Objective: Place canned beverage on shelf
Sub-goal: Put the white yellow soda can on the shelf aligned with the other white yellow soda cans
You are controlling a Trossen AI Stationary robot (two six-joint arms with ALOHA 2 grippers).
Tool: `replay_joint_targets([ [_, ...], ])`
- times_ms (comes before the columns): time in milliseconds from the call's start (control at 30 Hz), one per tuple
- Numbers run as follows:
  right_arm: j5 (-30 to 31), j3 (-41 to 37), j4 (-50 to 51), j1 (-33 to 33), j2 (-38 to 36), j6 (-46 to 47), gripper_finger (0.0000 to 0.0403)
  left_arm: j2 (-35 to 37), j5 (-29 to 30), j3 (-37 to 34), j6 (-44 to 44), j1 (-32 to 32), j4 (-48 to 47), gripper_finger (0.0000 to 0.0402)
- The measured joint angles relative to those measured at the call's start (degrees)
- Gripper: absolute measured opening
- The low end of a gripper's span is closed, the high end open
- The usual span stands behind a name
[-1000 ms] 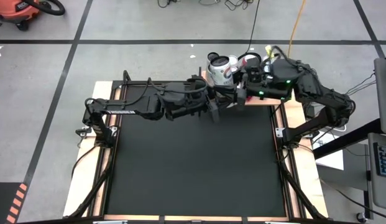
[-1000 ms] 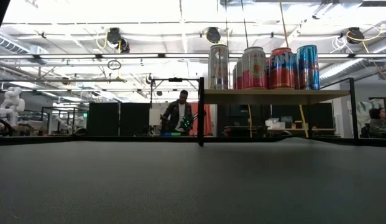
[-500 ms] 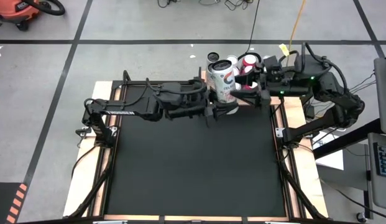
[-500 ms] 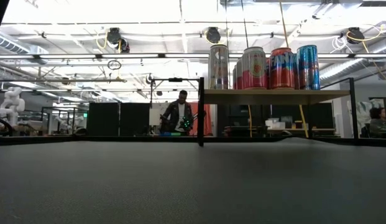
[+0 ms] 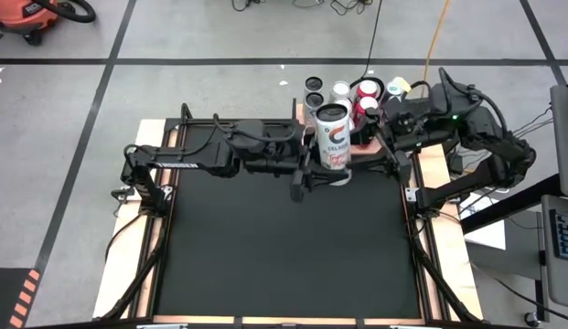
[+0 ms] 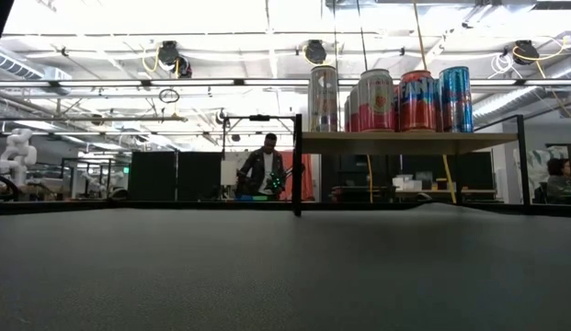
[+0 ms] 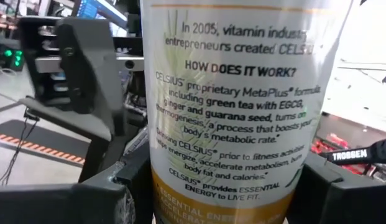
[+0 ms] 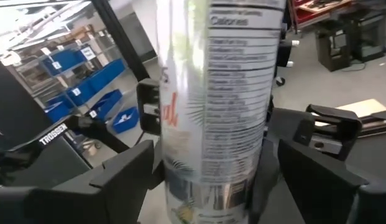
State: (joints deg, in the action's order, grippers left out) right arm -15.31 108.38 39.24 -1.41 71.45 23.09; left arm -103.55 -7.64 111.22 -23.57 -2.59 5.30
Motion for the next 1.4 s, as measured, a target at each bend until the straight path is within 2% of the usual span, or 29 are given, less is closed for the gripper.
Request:
replay_joint_targets([
  [167, -0.8, 0.0, -1.6, 0.0, 1.2, -1.3, 0.0322, 0.0, -0.5, 0.0, 3.1, 0.0, -0.2, 0.0247],
  [467, -4.4, 0.0, -3.3, 0.0, 3.2, -1.9, 0.0316, 0.0, 0.0, 0.0, 3.4, 0.0, -1.8, 0.0247],
  [833, -4.2, 0.0, -3.8, 0.0, 3.8, -3.2, 0.0237, 0.0, 0.5, 0.0, 3.3, 0.0, -2.2, 0.0250],
  [967, -4.3, 0.0, -3.8, 0.0, 3.8, -4.0, 0.0217, 0.0, 2.4, 0.0, 2.8, -0.1, -2.1, 0.0267],
  [1067, -4.0, 0.0, -3.6, 0.0, 3.8, -4.4, 0.0218, 0.0, 5.4, 0.0, 1.8, -0.2, -2.5, 0.0286],
  [1400, -2.6, -0.2, -2.6, -1.3, 3.2, -4.9, 0.0226, 0.7, 8.8, 0.1, -0.9, -0.1, -8.0, 0.0355],
])
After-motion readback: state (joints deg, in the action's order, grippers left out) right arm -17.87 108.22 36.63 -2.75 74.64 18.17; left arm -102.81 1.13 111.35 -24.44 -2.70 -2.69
